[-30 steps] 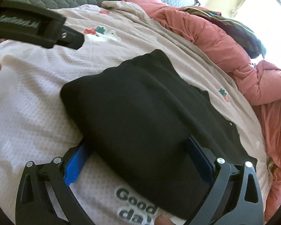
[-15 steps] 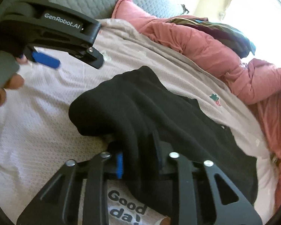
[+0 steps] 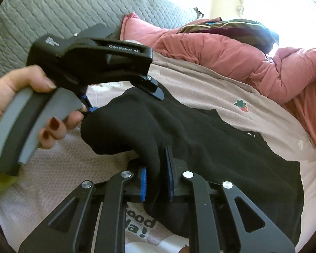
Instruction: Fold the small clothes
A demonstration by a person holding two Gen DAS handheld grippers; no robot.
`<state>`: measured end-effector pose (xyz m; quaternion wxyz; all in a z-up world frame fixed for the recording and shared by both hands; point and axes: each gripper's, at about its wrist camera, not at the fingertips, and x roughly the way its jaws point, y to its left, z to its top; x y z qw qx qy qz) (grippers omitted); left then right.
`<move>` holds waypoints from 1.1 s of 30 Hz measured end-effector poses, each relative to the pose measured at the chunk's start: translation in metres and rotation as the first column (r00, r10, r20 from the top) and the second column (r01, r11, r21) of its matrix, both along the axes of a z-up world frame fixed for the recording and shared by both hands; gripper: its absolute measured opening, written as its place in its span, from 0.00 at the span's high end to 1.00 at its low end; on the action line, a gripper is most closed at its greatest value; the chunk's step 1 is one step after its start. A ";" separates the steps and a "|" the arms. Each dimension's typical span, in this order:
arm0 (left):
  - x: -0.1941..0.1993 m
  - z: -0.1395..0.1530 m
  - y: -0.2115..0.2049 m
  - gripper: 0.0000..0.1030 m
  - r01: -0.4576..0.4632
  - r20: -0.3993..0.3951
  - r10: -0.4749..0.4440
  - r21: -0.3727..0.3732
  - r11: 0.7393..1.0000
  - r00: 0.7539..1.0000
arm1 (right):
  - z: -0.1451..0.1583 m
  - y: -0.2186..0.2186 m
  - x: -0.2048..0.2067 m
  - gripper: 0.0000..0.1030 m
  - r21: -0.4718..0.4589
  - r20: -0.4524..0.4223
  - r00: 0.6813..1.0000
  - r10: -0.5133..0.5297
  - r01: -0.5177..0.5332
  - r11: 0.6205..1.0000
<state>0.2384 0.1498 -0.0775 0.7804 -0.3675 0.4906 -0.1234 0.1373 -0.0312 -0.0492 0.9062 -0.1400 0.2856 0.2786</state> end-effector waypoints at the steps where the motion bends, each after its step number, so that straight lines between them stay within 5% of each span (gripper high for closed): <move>1: 0.001 -0.002 -0.006 0.10 0.009 -0.011 -0.009 -0.002 1.000 1.000 | 0.001 -0.002 -0.001 0.87 0.010 -0.004 1.000 -0.002 0.002 1.000; 2: 0.001 -0.003 -0.011 0.14 0.012 -0.015 -0.012 -0.006 1.000 1.000 | 0.002 -0.003 -0.001 0.87 0.017 -0.007 1.000 -0.003 0.003 1.000; 6: -0.002 0.003 -0.032 0.60 0.032 -0.014 -0.031 0.011 0.999 0.999 | 0.006 -0.009 -0.003 0.88 0.033 -0.008 1.000 -0.009 0.009 0.999; 9: -0.009 0.026 -0.050 0.67 0.052 0.032 -0.055 0.066 0.996 0.998 | 0.013 -0.017 -0.011 0.89 0.018 0.029 0.999 -0.024 0.023 1.000; 21: -0.029 0.095 -0.149 0.69 0.161 0.155 -0.188 0.174 0.971 0.970 | 0.047 -0.121 -0.034 0.92 0.156 0.045 0.983 -0.177 0.168 0.973; 33: -0.021 0.062 -0.244 0.69 0.264 0.085 -0.301 0.296 0.918 0.950 | 0.011 -0.194 -0.022 0.94 0.255 -0.114 0.954 -0.278 0.299 0.920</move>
